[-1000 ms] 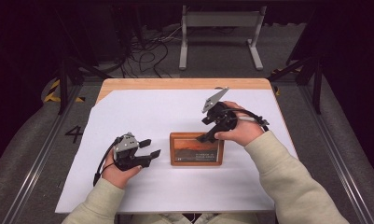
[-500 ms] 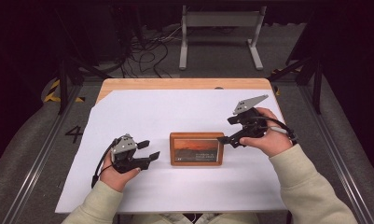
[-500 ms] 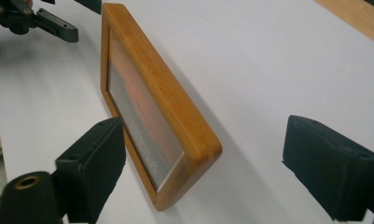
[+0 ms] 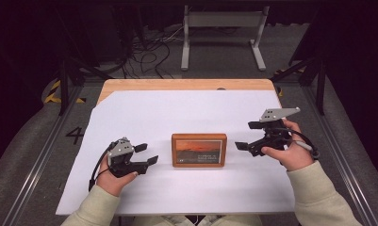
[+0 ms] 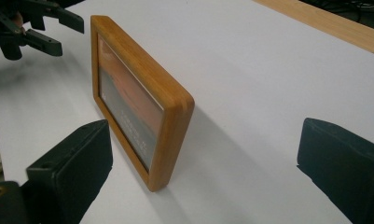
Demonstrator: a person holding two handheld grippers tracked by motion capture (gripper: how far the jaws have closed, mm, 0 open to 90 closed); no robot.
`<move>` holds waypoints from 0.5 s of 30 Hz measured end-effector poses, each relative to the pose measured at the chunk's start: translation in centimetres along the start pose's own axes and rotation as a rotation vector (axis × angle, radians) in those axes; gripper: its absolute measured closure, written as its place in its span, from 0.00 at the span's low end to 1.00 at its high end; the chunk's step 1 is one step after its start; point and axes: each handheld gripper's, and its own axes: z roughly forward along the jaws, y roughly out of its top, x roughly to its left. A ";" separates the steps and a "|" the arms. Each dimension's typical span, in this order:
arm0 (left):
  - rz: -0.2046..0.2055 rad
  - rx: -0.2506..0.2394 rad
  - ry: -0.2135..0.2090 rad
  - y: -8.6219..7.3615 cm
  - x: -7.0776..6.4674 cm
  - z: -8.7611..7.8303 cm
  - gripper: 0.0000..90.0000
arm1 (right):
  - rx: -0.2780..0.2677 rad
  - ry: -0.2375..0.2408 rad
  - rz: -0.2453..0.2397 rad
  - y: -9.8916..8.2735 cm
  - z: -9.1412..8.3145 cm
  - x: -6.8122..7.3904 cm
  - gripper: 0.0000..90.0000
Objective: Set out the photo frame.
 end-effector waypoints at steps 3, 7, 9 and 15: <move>-0.002 -0.003 0.003 -0.1 0.2 -0.1 0.37 | -0.018 -0.018 0.005 -0.9 -0.1 0.0 0.04; 0.001 0.006 0.012 -0.2 0.3 -0.2 0.37 | -0.034 -0.044 0.028 -2.5 0.1 -0.2 0.04; 0.002 0.006 0.013 -0.2 0.3 -0.2 0.37 | -0.044 -0.050 0.036 -3.1 0.1 -0.3 0.04; -0.007 0.006 0.017 -0.3 0.4 -0.2 0.37 | -0.071 -0.071 0.049 -5.2 0.4 -0.4 0.04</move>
